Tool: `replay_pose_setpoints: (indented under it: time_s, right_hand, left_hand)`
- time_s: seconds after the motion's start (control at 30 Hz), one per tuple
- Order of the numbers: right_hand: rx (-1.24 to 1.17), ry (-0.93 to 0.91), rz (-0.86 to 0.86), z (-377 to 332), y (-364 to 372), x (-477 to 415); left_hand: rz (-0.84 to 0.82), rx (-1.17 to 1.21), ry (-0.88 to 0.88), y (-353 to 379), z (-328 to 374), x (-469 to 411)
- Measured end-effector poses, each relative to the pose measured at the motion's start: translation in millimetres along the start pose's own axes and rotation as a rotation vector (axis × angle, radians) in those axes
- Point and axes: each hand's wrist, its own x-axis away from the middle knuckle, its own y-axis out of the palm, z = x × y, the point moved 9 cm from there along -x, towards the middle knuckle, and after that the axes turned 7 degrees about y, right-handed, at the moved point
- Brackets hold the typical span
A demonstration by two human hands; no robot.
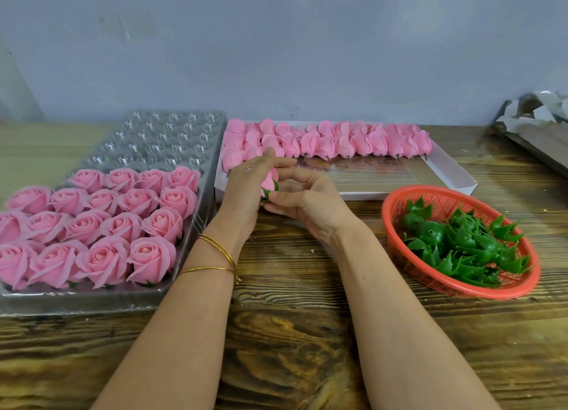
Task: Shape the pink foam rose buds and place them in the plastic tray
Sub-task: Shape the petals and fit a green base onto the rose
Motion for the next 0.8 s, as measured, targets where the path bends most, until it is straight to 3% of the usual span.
replay_pose_setpoints:
  time_s: [0.27,0.53,0.8]
  right_hand:
    - [0.014,0.043,0.007,2.7,-4.2,-0.9]
    - [-0.114,-0.005,0.077,-3.3,-17.3,-1.6]
    - [-0.172,-0.033,0.096,-7.3,-17.6,-0.5]
  left_hand:
    - [-0.050,-0.038,-0.004,5.4,2.2,4.4]
    - [0.042,0.032,0.040,1.0,9.3,4.8]
    - [-0.059,-0.035,0.078,17.1,4.9,8.8]
